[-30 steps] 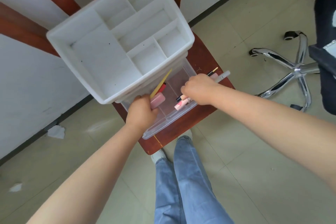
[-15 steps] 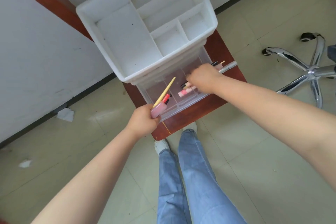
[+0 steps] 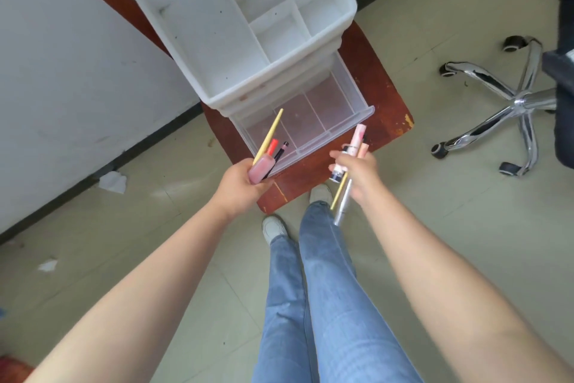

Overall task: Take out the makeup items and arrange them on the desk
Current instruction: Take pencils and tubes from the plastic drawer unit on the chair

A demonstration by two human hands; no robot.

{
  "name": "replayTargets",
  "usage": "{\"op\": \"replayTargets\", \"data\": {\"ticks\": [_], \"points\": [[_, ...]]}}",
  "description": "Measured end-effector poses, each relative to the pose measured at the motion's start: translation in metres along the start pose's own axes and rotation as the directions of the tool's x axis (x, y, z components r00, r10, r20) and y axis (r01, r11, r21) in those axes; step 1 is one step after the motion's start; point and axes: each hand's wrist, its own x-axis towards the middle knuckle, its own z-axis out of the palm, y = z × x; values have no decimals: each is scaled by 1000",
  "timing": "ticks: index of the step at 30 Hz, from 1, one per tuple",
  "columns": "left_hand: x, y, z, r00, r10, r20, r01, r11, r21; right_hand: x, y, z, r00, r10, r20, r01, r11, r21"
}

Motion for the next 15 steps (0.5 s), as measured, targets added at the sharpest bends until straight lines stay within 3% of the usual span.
{"op": "replayTargets", "data": {"ticks": [3,6,12,15], "points": [[-4,-3,-13,999,7,-51,-6,1000,11,2,0,25,999,-42,-27,43,998,52],[-8,-4,-25,994,5,-110,-5,1000,-1,-2,-11,47,993,-120,9,120,991,-51],[-10,-6,-47,980,17,-196,-10,999,37,5,-37,93,976,-134,170,170,960,-223],[-9,-9,-55,975,-2,-220,13,999,50,13,-46,112,971,-132,199,164,974,-156]]}}
